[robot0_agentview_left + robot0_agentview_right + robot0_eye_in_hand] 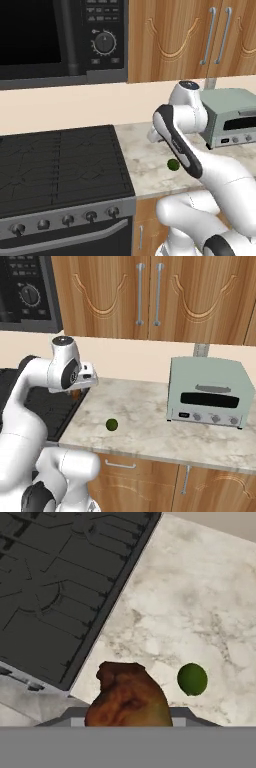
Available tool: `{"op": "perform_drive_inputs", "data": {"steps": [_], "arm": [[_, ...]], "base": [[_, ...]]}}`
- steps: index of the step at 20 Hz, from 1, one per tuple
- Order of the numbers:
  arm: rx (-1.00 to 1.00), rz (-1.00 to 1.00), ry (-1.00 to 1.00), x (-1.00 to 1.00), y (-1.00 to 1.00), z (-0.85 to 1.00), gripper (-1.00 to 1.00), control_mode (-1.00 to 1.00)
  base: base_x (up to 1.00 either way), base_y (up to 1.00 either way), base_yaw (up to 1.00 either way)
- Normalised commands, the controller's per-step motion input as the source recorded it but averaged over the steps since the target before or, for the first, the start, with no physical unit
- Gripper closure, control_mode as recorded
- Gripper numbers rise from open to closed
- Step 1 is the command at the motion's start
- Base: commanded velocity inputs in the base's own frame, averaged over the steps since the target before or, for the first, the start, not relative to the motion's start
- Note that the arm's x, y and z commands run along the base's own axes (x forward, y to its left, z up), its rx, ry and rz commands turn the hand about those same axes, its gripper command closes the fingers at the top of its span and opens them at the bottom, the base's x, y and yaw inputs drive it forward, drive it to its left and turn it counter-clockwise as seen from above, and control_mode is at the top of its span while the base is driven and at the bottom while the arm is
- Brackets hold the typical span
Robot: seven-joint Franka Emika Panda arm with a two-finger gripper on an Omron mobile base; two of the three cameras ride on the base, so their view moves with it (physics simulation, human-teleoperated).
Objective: Open the fridge, remove the peach, lime, and chicken drumstick, and place them on any counter.
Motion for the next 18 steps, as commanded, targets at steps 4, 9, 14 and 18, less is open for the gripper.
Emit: {"op": "perform_drive_inputs", "data": {"steps": [4, 9, 14, 18], "arm": [[-0.02, 0.04, 0.30, 0.99, 0.00, -1.00, 1.00, -1.00], [-0.06, 0.00, 0.25, 0.88, 0.00, -0.86, 1.00, -1.00], [-0.05, 0.00, 0.08, 0.64, 0.07, -0.66, 1.00, -1.00], [0.00, 0.00, 0.00, 0.55, 0.00, -0.56, 1.00, -1.00]], "base": [[0.00, 0.00, 0.00], [0.00, 0.00, 0.00], [0.00, 0.00, 0.00], [0.00, 0.00, 0.00]]}}
